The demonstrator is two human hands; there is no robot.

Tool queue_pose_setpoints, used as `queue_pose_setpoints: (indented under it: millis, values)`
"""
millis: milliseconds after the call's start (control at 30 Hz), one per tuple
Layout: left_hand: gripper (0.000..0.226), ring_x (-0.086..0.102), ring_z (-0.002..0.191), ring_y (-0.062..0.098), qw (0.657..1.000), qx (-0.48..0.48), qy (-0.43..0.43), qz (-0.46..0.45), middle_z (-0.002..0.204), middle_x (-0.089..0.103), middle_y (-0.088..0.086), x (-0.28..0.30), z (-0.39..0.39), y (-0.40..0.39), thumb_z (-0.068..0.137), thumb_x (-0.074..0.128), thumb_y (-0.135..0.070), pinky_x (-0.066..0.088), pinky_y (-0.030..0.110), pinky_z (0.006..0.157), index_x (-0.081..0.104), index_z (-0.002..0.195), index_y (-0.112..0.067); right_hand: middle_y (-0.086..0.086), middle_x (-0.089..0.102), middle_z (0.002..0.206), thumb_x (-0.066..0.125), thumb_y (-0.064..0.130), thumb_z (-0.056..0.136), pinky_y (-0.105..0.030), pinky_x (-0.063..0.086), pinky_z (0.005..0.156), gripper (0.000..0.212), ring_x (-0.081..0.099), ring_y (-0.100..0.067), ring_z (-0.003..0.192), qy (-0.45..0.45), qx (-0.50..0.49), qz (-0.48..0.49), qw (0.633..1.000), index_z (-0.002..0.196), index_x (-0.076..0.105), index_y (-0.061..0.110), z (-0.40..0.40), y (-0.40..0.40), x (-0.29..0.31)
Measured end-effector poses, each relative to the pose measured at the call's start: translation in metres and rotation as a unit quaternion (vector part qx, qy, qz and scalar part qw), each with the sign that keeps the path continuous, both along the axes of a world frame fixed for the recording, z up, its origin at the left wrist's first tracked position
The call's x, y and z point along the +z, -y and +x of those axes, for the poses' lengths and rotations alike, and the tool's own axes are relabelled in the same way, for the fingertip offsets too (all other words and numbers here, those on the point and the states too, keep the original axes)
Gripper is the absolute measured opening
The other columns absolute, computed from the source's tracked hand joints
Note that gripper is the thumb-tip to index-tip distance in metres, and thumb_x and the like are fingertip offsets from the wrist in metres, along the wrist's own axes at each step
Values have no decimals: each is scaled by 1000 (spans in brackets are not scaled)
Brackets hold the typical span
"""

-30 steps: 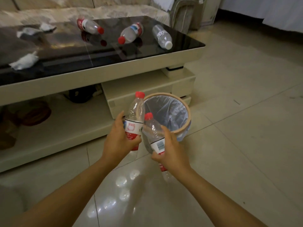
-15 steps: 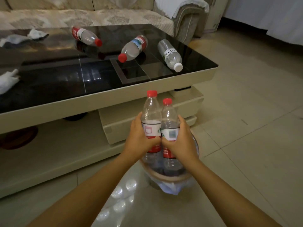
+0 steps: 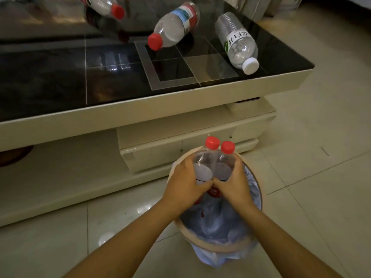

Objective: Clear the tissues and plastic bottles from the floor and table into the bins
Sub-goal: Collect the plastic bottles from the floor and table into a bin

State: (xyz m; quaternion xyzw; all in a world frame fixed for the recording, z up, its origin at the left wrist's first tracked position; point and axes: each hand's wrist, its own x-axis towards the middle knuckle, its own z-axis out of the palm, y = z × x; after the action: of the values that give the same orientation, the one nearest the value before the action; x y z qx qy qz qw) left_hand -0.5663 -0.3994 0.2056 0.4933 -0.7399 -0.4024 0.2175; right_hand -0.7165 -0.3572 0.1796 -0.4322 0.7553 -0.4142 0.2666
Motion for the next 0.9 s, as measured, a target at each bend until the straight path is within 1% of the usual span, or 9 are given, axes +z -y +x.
queue_pose_setpoints:
  millis: [67, 133, 333, 400, 500, 567, 633, 700, 900]
  values:
    - [75, 41, 121, 17, 994, -9, 85, -70, 132, 42, 1, -3, 0, 0, 72, 72, -41, 38, 27, 100, 39, 135, -17, -4, 54, 133, 82, 32, 63, -40, 42, 105, 84, 51, -18, 123, -35, 3, 19, 999, 134, 38, 18, -3, -1, -5]
    - [73, 42, 122, 22, 988, -19, 121, -99, 133, 43, 4, -8, 0, -1, 73, 71, -37, 38, 29, 101, 39, 136, -17, -7, 54, 133, 82, 28, 67, -39, 42, 104, 82, 51, -22, 123, -69, 13, 34, 997, 134, 38, 14, -3, -4, -9]
    - [65, 50, 121, 24, 988, -19, 132, -76, 138, 47, 6, -5, -5, -3, 82, 65, -26, 39, 29, 96, 35, 138, -17, -12, 53, 133, 80, 22, 71, -41, 44, 101, 81, 51, -27, 122, -54, 23, 52, 997, 138, 36, 11, -2, -7, -16]
    - [63, 52, 118, 25, 992, 2, 118, -53, 136, 49, 8, -5, -7, -4, 84, 64, -21, 41, 30, 92, 34, 138, -15, -11, 55, 130, 79, 18, 72, -34, 43, 99, 70, 52, -25, 120, -58, 29, 44, 997, 131, 42, 11, -1, -6, -18]
    - [54, 57, 109, 25, 990, 16, 131, -53, 127, 57, 8, -7, -8, -2, 90, 53, -16, 43, 31, 86, 33, 140, -13, -9, 60, 118, 74, 9, 76, -23, 40, 87, 47, 56, -24, 111, -69, 39, 51, 996, 117, 51, 9, 1, -5, -19]
    - [53, 59, 101, 27, 986, 14, 154, -60, 119, 61, 10, -7, -9, -1, 90, 50, -14, 46, 35, 82, 33, 140, -13, -8, 61, 119, 70, 3, 78, -22, 39, 87, 45, 56, -23, 111, -76, 41, 53, 995, 119, 53, 11, 1, -5, -20]
    - [54, 60, 97, 29, 985, 20, 158, -61, 116, 62, 13, -3, -9, -1, 89, 51, -14, 50, 40, 80, 33, 140, -12, -7, 60, 122, 68, 1, 78, -21, 40, 88, 50, 56, -23, 112, -87, 43, 50, 994, 123, 51, 13, 2, -7, -19]
    - [56, 59, 103, 29, 986, 29, 147, -66, 122, 59, 12, 3, -6, -1, 89, 54, -17, 50, 42, 83, 32, 140, -11, -5, 58, 125, 68, 5, 78, -22, 42, 86, 54, 56, -21, 112, -100, 49, 51, 993, 127, 48, 17, 3, -9, -16]
    - [57, 56, 110, 28, 988, 8, 142, -57, 127, 54, 7, 29, 16, 2, 82, 66, -26, 49, 38, 82, 39, 132, -18, -1, 54, 130, 72, 14, 76, -35, 47, 93, 60, 54, -19, 116, -132, 77, 47, 987, 130, 46, 20, 6, -10, 7]
